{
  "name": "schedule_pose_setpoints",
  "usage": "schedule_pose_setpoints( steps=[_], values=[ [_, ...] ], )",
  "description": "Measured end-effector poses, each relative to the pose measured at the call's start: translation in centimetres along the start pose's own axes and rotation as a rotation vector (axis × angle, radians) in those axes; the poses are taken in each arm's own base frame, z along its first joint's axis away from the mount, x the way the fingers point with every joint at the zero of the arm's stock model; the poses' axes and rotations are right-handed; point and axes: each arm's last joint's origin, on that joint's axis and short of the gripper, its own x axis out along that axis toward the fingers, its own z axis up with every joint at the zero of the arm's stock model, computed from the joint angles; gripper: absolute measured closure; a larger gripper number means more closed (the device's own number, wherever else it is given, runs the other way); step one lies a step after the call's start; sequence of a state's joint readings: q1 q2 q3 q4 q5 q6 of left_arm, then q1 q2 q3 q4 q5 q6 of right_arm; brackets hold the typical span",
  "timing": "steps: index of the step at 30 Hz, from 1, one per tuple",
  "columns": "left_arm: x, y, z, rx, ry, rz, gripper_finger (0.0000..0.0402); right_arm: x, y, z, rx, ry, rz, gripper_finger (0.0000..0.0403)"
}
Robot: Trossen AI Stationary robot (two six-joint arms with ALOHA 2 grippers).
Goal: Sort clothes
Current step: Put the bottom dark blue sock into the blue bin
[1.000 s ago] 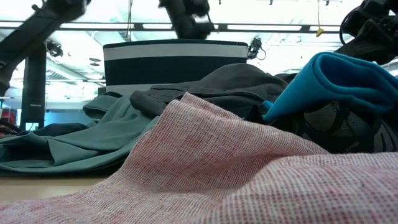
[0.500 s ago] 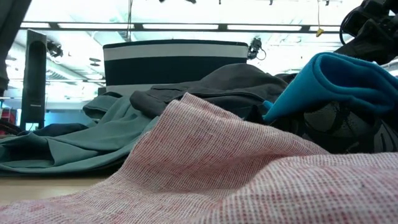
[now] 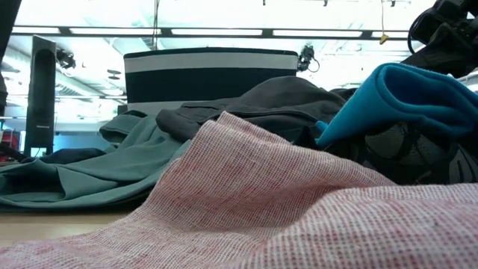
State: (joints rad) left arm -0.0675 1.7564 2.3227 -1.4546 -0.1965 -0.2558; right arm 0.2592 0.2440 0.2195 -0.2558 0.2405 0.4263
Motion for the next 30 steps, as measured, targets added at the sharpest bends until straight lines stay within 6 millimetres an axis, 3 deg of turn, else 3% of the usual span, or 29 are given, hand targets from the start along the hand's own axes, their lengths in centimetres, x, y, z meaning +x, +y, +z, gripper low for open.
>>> schedule_pose_setpoints(
  steps=[4, 11, 23, 30],
  values=[
    [0.2, -1.5, -1.7, 0.015, 0.035, 0.053, 0.0255, 0.0, 0.0, 0.0, 0.0, -0.001, 0.001, 0.0314],
    [1.1, -2.9, -6.9, -0.054, 0.018, 0.06, 0.0255, 0.0, 0.1, 0.2, 0.005, -0.02, 0.009, 0.0314],
    [4.7, -0.3, -19.7, -0.275, 0.1, -0.005, 0.0255, 0.0, 0.2, 0.3, 0.009, -0.034, 0.016, 0.0314],
    [7.4, 1.0, -24.8, -0.346, 0.203, 0.019, 0.0255, 0.0, 0.2, 0.3, 0.009, -0.034, 0.016, 0.0314]
  ],
)
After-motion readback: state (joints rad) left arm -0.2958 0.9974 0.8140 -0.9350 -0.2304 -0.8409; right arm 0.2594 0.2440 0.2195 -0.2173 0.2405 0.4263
